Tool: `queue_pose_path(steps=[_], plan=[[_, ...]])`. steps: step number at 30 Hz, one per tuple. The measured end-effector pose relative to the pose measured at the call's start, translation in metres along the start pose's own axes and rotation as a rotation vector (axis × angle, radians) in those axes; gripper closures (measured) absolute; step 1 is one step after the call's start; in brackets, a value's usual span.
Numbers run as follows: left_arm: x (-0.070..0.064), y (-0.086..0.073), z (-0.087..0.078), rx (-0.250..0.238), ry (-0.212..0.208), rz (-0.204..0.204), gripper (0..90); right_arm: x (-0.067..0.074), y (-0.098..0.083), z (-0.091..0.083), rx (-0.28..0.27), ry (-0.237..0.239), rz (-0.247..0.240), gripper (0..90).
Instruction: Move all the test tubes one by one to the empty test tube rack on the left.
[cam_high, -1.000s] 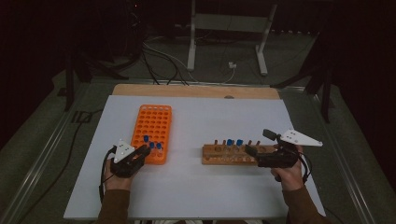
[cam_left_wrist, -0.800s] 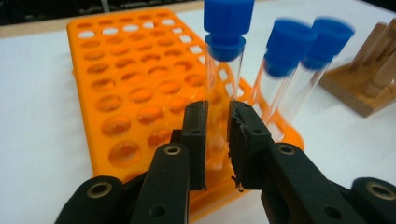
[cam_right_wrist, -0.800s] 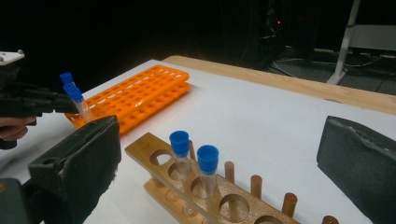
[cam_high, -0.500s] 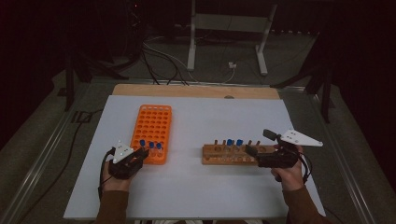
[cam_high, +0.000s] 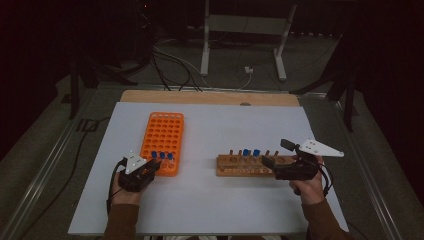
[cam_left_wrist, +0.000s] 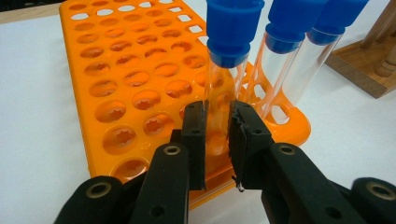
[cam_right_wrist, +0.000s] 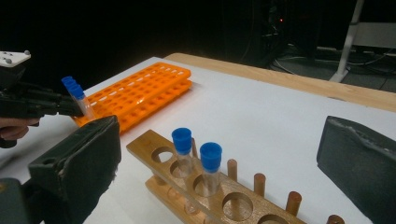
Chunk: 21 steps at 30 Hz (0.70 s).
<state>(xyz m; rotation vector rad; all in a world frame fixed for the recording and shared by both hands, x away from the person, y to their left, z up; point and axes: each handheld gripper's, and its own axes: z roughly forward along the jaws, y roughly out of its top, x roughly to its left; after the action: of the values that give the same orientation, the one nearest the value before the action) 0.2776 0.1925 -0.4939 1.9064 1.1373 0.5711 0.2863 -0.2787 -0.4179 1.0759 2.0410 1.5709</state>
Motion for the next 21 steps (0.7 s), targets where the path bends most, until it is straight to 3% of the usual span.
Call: queue_pose_path(steps=[10, 14, 21], plan=[[0.0000, 0.0009, -0.0003, 0.003, -0.015, -0.023, 74.2, 0.0003, 0.0001, -0.0001, 0.001, 0.003, -0.002, 0.0], [0.0014, 0.0014, -0.0045, -0.006, -0.017, -0.041, 66.1, -0.0005, 0.0001, -0.0007, -0.001, 0.001, -0.001, 0.0], [-0.0024, 0.0038, -0.0094, -0.014, -0.064, -0.061, 56.1, -0.0012, 0.0004, -0.0017, -0.003, -0.001, 0.000, 0.0]])
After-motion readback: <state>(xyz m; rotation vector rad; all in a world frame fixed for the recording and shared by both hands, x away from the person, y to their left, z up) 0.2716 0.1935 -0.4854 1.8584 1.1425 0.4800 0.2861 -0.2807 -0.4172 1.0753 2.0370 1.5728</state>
